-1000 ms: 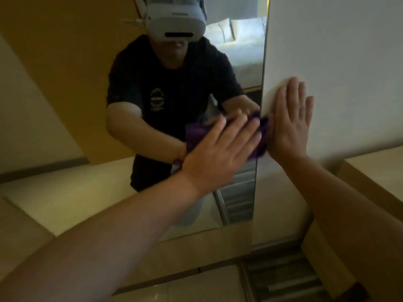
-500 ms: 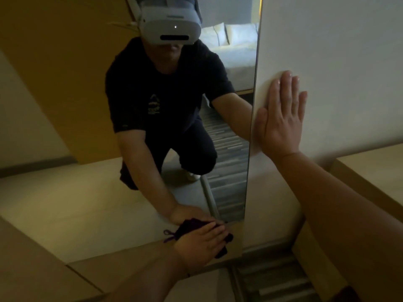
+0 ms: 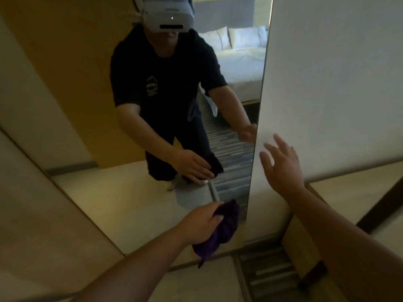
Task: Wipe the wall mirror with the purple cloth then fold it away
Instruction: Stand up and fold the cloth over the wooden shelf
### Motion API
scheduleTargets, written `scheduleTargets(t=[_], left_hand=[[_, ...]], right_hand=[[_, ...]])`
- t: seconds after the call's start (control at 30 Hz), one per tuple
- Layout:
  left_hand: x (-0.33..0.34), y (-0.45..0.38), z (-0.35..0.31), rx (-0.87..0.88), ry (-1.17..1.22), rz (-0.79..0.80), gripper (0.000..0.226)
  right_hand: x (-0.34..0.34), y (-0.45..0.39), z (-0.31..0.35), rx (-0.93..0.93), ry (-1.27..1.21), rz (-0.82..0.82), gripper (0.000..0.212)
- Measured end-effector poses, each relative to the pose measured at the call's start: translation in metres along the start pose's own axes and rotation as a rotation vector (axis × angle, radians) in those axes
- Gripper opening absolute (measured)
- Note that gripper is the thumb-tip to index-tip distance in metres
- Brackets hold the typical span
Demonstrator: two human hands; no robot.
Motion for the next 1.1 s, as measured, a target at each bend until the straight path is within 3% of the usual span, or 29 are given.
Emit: scheduleTargets(t=[0.1, 0.27, 0.43, 0.53, 0.67, 0.83, 1.0, 1.1], left_hand=[[-0.053, 0.024, -0.042, -0.006, 0.101, 0.020, 0.034], [-0.132, 0.063, -0.126, 0.005, 0.184, 0.064, 0.016], [-0.187, 0.100, -0.209, 0.070, 0.094, 0.190, 0.019], [-0.207, 0.115, -0.247, 0.122, 0.033, 0.234, 0.027], [-0.220, 0.130, -0.283, 0.191, -0.064, 0.250, 0.027], [-0.214, 0.155, -0.322, 0.295, -0.129, 0.324, 0.027], [-0.199, 0.175, -0.344, 0.267, -0.173, 0.510, 0.052], [-0.192, 0.175, -0.360, 0.341, -0.292, 0.498, 0.035]], right_hand=[[-0.048, 0.000, 0.049, 0.043, -0.117, 0.106, 0.041], [-0.134, 0.005, 0.130, 0.099, -0.195, 0.390, 0.038], [-0.210, 0.018, 0.200, 0.146, -0.050, 0.761, 0.059], [-0.248, 0.026, 0.234, 0.098, 0.058, 0.898, 0.066], [-0.285, 0.039, 0.253, 0.112, 0.162, 0.937, 0.048], [-0.318, 0.063, 0.250, 0.178, 0.121, 0.943, 0.028], [-0.343, 0.084, 0.231, 0.224, 0.124, 0.942, 0.021], [-0.357, 0.091, 0.216, 0.248, 0.135, 0.929, 0.022]])
Point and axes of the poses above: each hand's wrist, its own y-axis away from the middle knuckle, its own x-axis out of the palm, z = x × y, the point moved 7 cm from there along -y, towards the middle knuckle, and after that the axes turned 4 degrees about -y, right-handed, at the moved point
